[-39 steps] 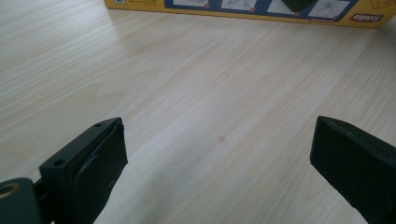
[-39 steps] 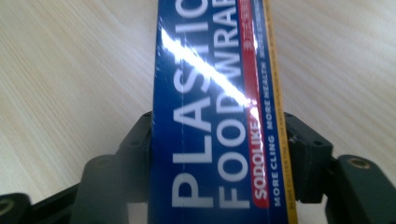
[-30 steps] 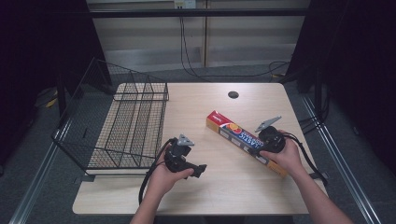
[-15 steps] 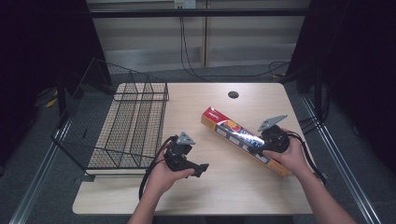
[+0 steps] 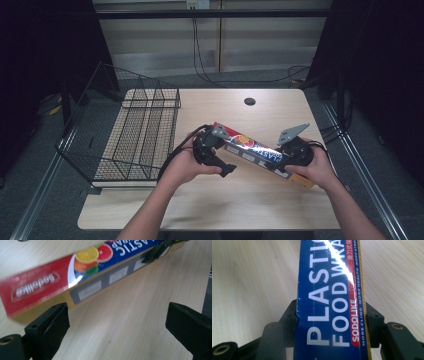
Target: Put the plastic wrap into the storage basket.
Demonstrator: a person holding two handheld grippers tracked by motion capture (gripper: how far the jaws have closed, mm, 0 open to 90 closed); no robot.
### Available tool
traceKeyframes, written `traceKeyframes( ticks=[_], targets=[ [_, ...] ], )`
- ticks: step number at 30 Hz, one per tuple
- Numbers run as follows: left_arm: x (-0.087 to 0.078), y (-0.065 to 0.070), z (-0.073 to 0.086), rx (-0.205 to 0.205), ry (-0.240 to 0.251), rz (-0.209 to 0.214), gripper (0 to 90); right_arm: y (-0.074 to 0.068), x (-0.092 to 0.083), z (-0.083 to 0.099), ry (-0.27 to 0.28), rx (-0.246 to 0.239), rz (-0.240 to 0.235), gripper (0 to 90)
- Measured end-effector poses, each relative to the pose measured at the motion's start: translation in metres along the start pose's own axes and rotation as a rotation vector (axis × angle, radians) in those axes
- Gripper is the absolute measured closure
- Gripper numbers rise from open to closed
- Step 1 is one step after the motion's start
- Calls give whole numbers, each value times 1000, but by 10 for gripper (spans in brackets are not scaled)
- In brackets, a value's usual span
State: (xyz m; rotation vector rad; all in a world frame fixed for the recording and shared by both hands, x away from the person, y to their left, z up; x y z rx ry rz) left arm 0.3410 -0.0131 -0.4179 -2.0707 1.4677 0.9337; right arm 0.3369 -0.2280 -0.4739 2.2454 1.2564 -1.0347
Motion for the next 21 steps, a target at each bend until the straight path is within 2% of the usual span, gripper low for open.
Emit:
traceKeyframes(
  ticks=[3,5,7,9,13,15,19,21],
  targets=[
    [4,-3,-11,38,-32,2,51,-4,-1,-1,-9,-50,-8,440],
    [6,-2,-19,48,-27,16,49,-8,0,-2,-14,-72,-39,440],
    [9,-1,-25,79,-24,18,41,-12,1,-3,-22,-86,-52,439],
    [15,-1,-28,91,-32,20,39,-14,2,-4,-26,-84,-63,439],
    [25,-4,-31,121,-53,44,45,-19,2,-7,-23,-98,-67,439],
    [29,-5,-31,131,-66,53,47,-20,1,-9,-13,-121,-78,438],
    [34,-3,-32,153,-65,88,58,-23,-1,-11,-13,-136,-82,437],
    [37,-3,-31,166,-76,89,58,-23,-1,-11,-8,-149,-88,437]
  ],
)
Point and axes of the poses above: each handheld gripper's, and its own axes: x roughly forward along the jaws, z roughly out of its underside, y roughly to its right, the point moved 6 cm from there along x, roughly forward along the jaws, and after that the axes turned 4 degrees about y, right-handed, at the moved point
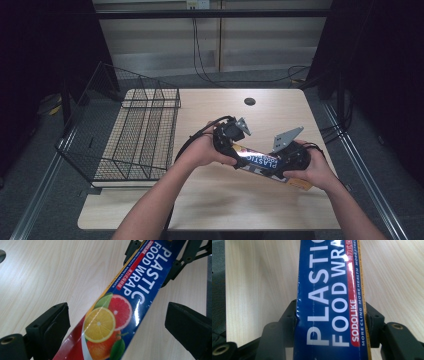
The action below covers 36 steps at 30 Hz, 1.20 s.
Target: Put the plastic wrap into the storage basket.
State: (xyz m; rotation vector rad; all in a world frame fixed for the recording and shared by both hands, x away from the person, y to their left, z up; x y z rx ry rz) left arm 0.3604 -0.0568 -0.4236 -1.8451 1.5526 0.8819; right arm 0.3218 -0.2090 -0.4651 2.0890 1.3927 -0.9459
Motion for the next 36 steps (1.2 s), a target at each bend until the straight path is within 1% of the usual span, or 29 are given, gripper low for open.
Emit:
traceKeyframes(
  ticks=[3,4,5,7,10,11,12,13,14,16,17,19,20,21,22,23,24,25,26,27,28,29,30,31,32,33,34,35,36],
  targets=[
    [5,1,3,15,-34,9,59,-1,0,-1,4,6,-11,436],
    [7,2,3,9,-35,11,59,-1,0,-1,5,4,-8,436],
    [8,3,4,15,-42,14,61,-1,0,-1,3,-2,-8,436],
    [10,2,4,49,-64,26,66,-2,0,-2,-4,-19,-8,436],
    [17,5,5,52,-88,33,85,-5,0,-4,-9,-29,-12,435],
    [18,6,6,64,-100,51,97,-6,0,-5,-4,-33,-21,435],
    [20,7,7,63,-109,50,127,-6,-1,-6,4,-40,-29,435],
    [21,8,7,77,-134,44,139,-7,-2,-7,12,-38,-37,434],
    [21,10,7,89,-142,50,152,-8,-3,-7,13,-38,-39,434],
    [22,11,7,94,-165,69,226,-8,-4,-8,-1,-61,-30,433],
    [21,12,7,102,-179,82,249,-9,-4,-8,-1,-72,-38,433],
    [22,15,7,92,-200,99,294,-10,-4,-7,-7,-83,-40,433],
    [21,17,7,76,-212,114,323,-10,-4,-7,-3,-93,-46,431],
    [21,19,7,48,-224,112,341,-10,-4,-6,2,-101,-51,430],
    [21,21,6,50,-238,112,349,-9,-4,-6,6,-106,-60,427],
    [19,23,5,51,-245,110,362,-10,-4,-5,15,-87,-75,423],
    [18,25,4,41,-246,100,367,-9,-4,-5,37,-87,-90,415],
    [17,28,3,43,-249,108,376,-8,-3,-4,53,-75,-107,399],
    [16,29,2,37,-234,109,392,-7,-3,-3,63,-50,-124,368],
    [13,28,1,7,-247,111,408,-4,-3,-4,83,-26,-112,271],
    [11,26,2,-15,-256,101,421,-3,-3,-4,79,-19,-99,192],
    [9,23,2,-6,-255,60,424,0,-4,-3,75,-15,-64,147],
    [5,18,5,-34,-271,60,426,3,-4,-3,84,0,-27,74],
    [2,14,7,-53,-283,43,427,5,-6,-3,94,40,-12,23],
    [0,12,10,-59,-291,23,429,9,-8,-4,132,46,24,20],
    [-4,9,13,-95,-298,22,432,12,-12,-4,155,81,23,48],
    [-8,4,15,-128,-303,12,432,15,-16,-4,173,110,10,45],
    [-12,0,17,-140,-295,-10,434,17,-20,-4,199,124,3,44],
    [-17,-5,20,-168,-291,-17,435,21,-24,-4,212,141,39,29]
  ],
)
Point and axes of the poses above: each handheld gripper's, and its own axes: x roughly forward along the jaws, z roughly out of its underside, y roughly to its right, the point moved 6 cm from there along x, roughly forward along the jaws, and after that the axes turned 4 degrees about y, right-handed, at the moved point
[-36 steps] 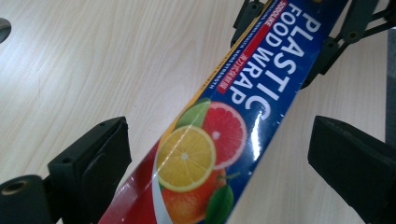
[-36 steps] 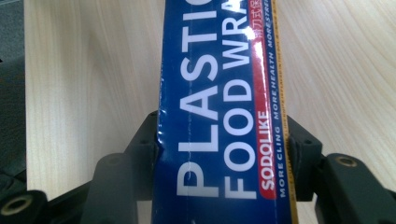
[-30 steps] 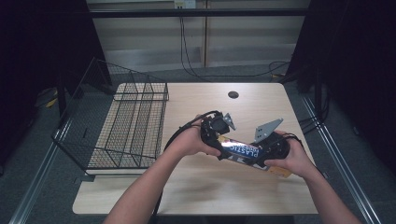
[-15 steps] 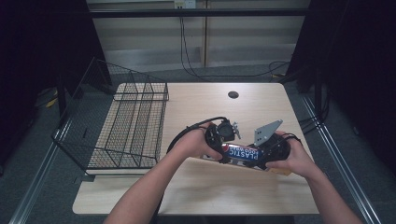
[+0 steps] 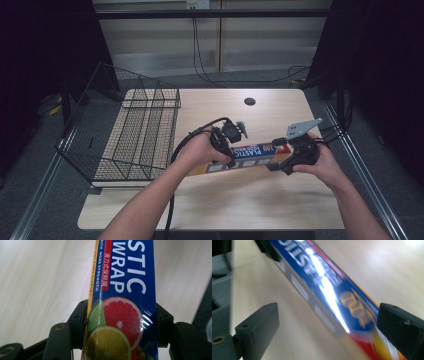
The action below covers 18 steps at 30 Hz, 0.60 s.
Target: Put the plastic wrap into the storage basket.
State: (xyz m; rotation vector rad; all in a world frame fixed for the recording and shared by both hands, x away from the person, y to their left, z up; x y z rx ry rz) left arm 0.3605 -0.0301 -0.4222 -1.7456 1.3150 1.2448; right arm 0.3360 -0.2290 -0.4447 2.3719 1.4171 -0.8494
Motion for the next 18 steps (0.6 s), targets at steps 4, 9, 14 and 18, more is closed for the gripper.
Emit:
traceKeyframes(
  ticks=[4,9,14,18],
  targets=[
    [-17,-18,7,-82,13,-29,436,5,-6,0,22,15,16,10],
    [-32,-33,13,-173,29,-57,437,3,-2,2,3,24,2,10],
    [-42,-44,15,-229,40,-92,438,3,4,6,-33,29,33,12],
    [-52,-50,16,-267,25,-101,438,2,8,7,-38,33,50,12]
  ],
)
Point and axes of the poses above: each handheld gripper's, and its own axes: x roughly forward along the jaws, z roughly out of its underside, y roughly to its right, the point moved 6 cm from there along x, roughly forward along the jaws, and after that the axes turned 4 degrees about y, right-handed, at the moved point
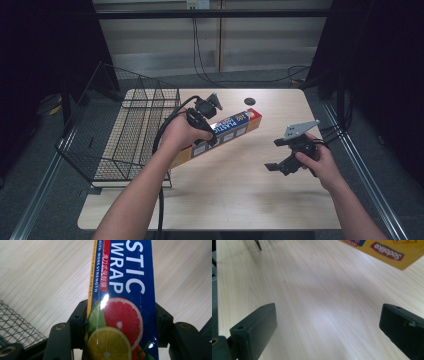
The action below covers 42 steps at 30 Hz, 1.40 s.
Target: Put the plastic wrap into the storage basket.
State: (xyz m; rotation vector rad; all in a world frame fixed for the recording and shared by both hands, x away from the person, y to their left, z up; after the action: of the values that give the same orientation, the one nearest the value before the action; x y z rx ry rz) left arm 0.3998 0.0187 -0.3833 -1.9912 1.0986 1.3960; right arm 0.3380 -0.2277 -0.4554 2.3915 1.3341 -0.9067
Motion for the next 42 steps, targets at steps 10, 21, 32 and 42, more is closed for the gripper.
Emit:
traceKeyframes(
  ticks=[10,21,32,42],
  targets=[
    [-20,-16,2,-94,9,-37,438,-3,5,-1,13,-14,31,15],
    [-44,-35,7,-176,8,-82,438,-3,6,-1,17,-13,33,15],
    [-64,-53,12,-257,26,-109,438,-2,2,-3,28,-15,28,15],
    [-82,-69,22,-325,28,-131,438,-2,2,-2,23,-14,24,15]
  ],
)
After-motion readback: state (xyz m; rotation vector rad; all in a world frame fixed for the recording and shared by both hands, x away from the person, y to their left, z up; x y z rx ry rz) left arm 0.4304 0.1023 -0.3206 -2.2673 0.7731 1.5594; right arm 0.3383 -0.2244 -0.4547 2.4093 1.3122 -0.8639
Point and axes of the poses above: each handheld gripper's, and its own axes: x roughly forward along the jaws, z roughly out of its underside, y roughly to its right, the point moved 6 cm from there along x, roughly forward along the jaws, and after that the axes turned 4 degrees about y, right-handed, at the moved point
